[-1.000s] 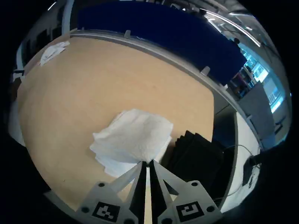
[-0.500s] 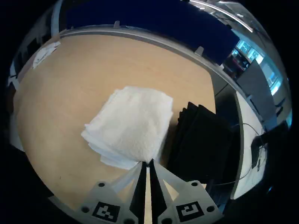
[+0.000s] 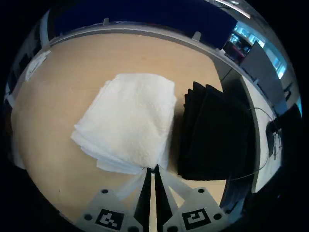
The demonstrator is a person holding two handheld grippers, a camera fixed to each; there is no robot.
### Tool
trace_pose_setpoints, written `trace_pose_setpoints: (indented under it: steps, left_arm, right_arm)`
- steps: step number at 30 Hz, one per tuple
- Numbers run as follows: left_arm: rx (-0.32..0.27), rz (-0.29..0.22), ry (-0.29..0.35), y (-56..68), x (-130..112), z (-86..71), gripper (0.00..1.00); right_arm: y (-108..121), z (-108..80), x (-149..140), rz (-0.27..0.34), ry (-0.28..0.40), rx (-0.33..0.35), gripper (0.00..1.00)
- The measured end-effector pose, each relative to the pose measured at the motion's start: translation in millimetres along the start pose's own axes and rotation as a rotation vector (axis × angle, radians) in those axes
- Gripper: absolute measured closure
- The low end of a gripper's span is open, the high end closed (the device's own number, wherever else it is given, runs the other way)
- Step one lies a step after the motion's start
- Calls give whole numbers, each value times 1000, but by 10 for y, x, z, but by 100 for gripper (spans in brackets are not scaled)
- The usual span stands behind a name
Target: Fold towel
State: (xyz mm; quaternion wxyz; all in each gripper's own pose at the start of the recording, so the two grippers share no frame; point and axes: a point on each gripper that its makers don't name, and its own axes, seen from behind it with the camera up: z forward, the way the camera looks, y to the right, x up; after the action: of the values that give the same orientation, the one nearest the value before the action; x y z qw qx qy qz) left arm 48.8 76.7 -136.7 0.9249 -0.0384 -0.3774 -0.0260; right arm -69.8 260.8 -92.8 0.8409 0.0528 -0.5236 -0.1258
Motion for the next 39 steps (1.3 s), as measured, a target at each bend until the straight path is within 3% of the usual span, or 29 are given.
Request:
trace_pose_setpoints:
  steps: [12,39]
  left_arm:
    - [2,9,1,12,20,5,8]
    - [-13,13,16,0,89,0,8]
  right_arm:
    - [-4,120,-30,5,-19,-19,92]
    - [88,-128,12,55,48,-87,70]
